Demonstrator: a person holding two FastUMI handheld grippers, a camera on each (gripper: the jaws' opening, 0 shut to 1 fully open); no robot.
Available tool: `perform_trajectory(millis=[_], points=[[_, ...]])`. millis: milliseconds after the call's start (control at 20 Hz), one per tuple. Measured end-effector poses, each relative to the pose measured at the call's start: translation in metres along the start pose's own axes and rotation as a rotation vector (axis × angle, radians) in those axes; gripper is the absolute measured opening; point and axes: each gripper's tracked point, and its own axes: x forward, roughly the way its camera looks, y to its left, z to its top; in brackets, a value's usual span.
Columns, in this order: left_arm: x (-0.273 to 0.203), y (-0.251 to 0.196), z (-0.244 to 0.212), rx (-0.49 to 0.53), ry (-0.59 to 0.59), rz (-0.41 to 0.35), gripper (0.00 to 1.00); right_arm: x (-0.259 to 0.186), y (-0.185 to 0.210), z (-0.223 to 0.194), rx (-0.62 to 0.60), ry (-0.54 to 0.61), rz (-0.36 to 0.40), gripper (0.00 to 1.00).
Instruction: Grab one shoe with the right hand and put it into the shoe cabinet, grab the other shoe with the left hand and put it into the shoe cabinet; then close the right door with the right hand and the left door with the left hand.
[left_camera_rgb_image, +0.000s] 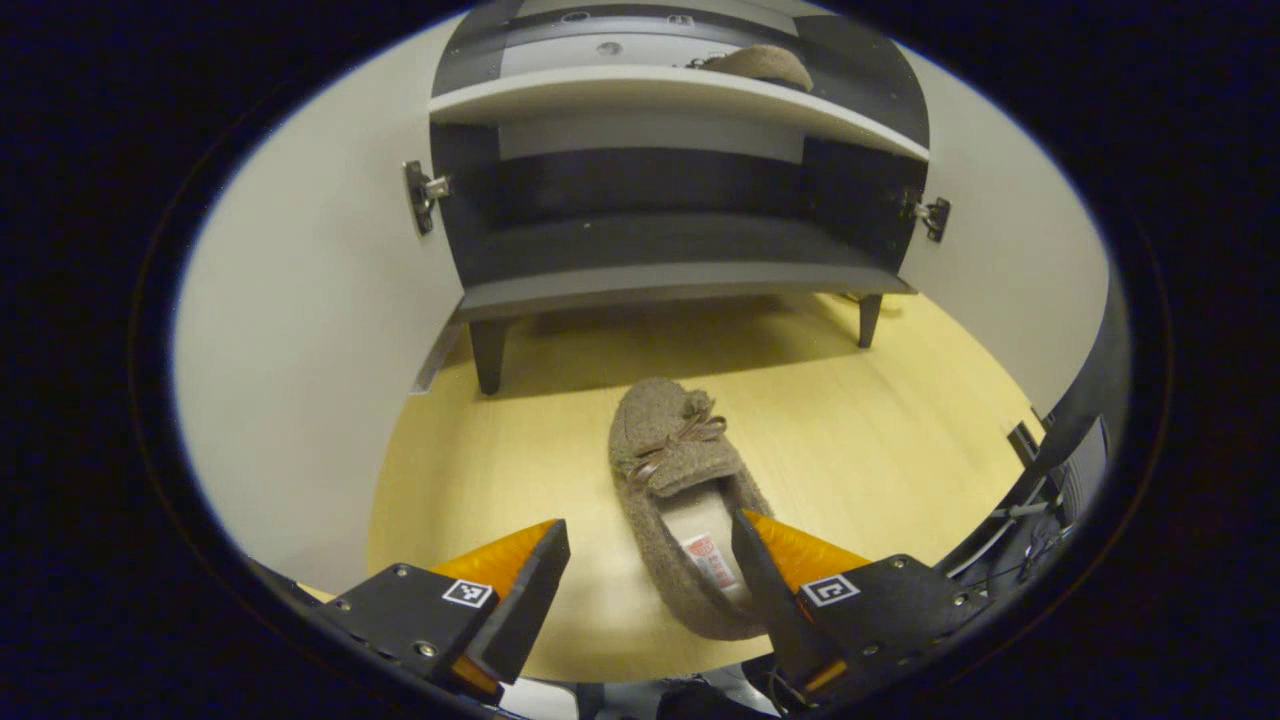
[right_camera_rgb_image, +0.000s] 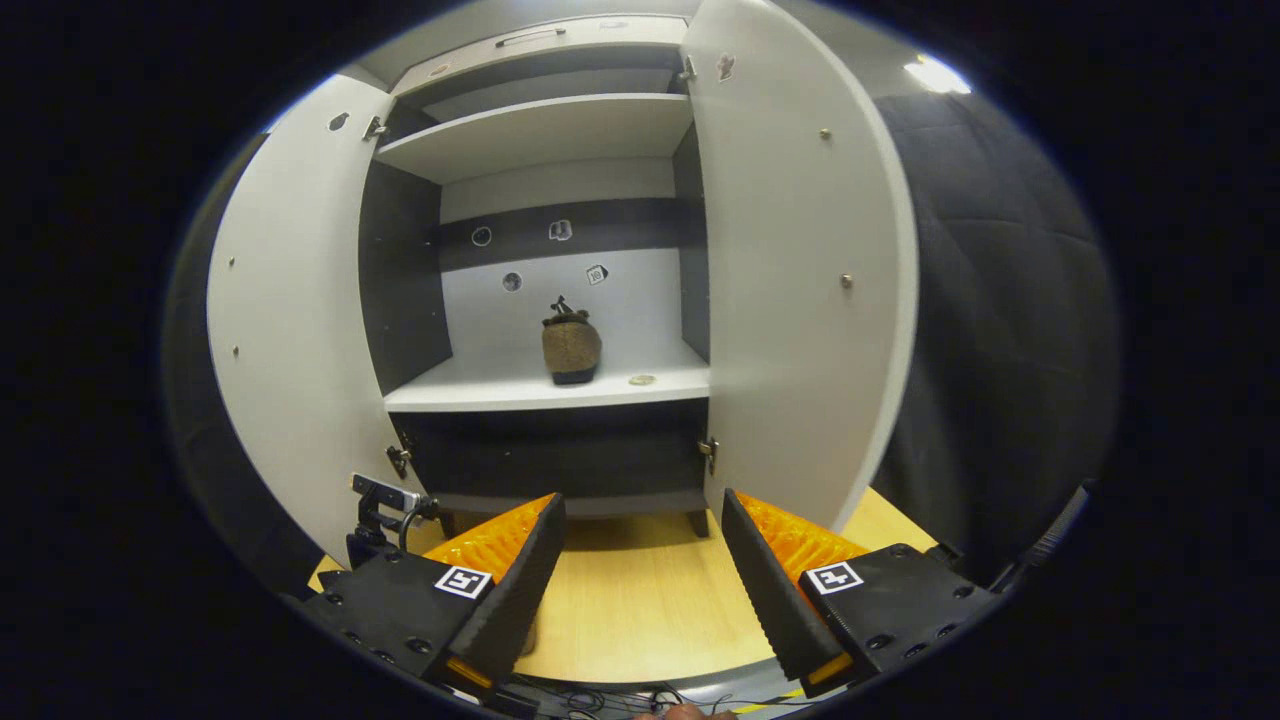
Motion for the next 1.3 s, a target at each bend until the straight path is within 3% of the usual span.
perform_trajectory(millis=[50,100,350,500,600,700,750,850,1300], points=[[0.003,-0.003,-0.007,-0.011,0.014,-0.001,1.0,-0.012,-0.014,-0.006,0.001,0.004,-0.045,0.98],[0.005,-0.002,-0.006,-0.021,0.021,-0.004,0.95,-0.024,-0.027,-0.012,0.009,0.007,-0.09,0.98],[-0.003,-0.006,0.0,-0.086,0.052,-0.096,0.93,-0.079,-0.089,-0.04,0.118,0.046,-0.292,0.98],[0.003,-0.015,0.002,-0.13,0.06,-0.146,0.63,-0.105,-0.116,-0.03,0.142,0.002,-0.387,0.98],[0.0,-0.01,-0.009,-0.185,0.099,-0.146,0.63,-0.113,-0.133,-0.019,0.15,-0.034,-0.433,0.98],[0.003,-0.001,-0.003,-0.246,0.122,-0.132,0.41,-0.116,-0.154,-0.013,0.157,-0.053,-0.475,0.98],[-0.002,0.004,-0.002,-0.276,0.125,-0.114,0.46,-0.116,-0.163,-0.009,0.161,-0.067,-0.491,0.98],[0.002,0.007,-0.001,-0.289,0.155,-0.114,0.24,-0.109,-0.183,-0.005,0.167,-0.08,-0.513,0.98],[0.001,0.008,-0.003,-0.284,0.173,-0.03,0.24,-0.049,-0.23,0.016,0.147,-0.11,-0.459,0.98]])
